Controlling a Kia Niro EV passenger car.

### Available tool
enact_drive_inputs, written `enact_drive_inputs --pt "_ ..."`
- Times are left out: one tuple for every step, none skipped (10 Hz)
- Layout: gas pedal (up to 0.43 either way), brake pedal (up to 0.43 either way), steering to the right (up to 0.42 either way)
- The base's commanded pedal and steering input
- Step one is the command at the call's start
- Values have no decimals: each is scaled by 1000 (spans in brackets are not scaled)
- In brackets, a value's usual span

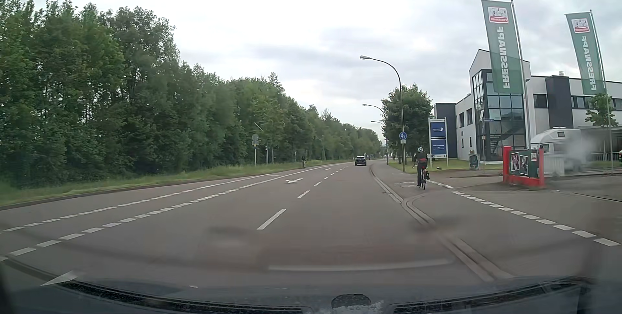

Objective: Follow the waypoints while adhering to traffic rules and regulations

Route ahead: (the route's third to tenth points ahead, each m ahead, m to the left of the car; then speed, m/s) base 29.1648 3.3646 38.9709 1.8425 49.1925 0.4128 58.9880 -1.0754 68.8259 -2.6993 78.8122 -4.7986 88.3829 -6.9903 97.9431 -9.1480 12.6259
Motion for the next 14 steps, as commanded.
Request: enact_drive_inputs --pt "79 0 31" --pt "79 0 30" --pt "79 0 26" --pt "79 0 25" --pt "79 0 25" --pt "79 0 25" --pt "79 0 23" --pt "79 0 20" --pt "79 0 15" --pt "79 0 11" --pt "79 0 9" --pt "79 0 8" --pt "79 0 8" --pt "79 0 7"
